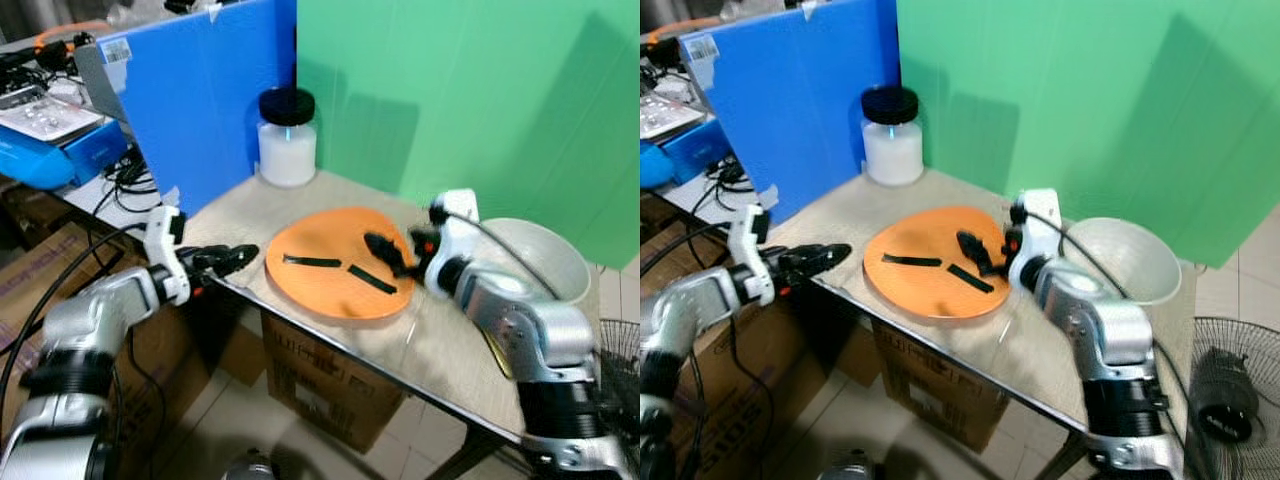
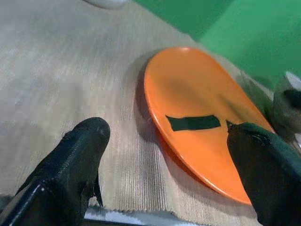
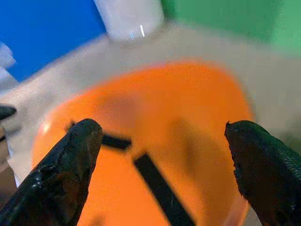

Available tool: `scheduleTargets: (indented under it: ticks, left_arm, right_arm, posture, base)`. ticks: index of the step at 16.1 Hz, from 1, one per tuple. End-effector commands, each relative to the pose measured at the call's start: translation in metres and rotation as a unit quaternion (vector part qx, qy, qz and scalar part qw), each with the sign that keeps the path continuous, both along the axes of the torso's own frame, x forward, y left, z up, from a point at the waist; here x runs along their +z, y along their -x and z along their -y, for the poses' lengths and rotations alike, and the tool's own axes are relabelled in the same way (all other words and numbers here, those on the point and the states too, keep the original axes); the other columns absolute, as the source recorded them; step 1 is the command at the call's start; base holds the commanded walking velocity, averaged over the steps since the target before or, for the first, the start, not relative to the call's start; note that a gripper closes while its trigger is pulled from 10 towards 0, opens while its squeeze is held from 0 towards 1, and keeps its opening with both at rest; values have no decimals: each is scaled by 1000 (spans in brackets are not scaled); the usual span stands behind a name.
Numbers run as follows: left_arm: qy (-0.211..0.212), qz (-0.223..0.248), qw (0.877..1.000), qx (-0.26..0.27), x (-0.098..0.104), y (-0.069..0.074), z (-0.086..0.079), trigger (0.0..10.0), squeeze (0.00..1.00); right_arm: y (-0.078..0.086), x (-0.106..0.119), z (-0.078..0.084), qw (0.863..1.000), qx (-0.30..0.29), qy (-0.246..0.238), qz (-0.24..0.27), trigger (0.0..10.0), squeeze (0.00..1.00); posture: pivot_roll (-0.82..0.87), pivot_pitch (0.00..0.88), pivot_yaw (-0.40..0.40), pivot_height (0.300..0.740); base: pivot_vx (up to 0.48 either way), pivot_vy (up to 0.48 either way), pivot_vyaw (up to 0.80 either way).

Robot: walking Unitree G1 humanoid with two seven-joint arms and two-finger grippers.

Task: Setting the table

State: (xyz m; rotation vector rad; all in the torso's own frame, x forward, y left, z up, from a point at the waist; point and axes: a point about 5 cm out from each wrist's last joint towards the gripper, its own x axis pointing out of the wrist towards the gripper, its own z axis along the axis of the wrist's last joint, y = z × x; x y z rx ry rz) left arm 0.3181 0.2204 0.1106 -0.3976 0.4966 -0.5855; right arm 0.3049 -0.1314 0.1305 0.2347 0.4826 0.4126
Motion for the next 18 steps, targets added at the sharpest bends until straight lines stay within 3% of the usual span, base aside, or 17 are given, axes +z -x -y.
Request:
scheduleTargets:
  ticks: [1,2,3,8,10,12,14,18]
  left_arm:
    - [-4,-7,1000,-11,-1,-2,4,10000,0]
    - [4,-3,1000,-22,1,-4,7,10000,0]
    - [21,2,999,-37,5,-7,13,10000,0]
    - [12,20,996,-82,10,-12,18,10000,0]
    - [8,4,997,-80,6,-11,15,10000,0]
    - [-5,-39,997,-65,-10,-9,12,10000,0]
    - [1,-41,997,-66,-12,-9,13,10000,0]
    - [27,-14,997,-73,-3,-15,19,10000,0]
  right_arm:
    - [0,-5,5,1000,-19,-5,-22,10000,310]
    - [1,-12,4,999,-29,-16,-43,10000,0]
    - [4,-21,3,997,-37,-29,-67,10000,0]
    - [2,-20,12,994,-82,-33,-68,10000,0]
    - [2,-23,16,993,-91,-31,-74,10000,0]
    - [4,-27,14,991,-91,-32,-89,10000,0]
    - [4,-27,14,990,-99,-37,-90,10000,0]
    - [-2,-2,19,992,-93,-72,-42,10000,0]
  posture:
    - [134,0,-11,727]
    - [123,0,0,727]
    - [113,0,11,727]
    - [110,0,24,727]
    - [111,0,26,727]
    - [113,0,27,727]
    - [112,0,27,727]
    - [114,0,23,727]
  base:
    - [0,0,0]
    - [0,0,0]
    - [0,0,0]
    - [0,0,0]
    - [0,0,0]
    - [0,0,0]
    - [0,0,0]
    - [0,0,0]
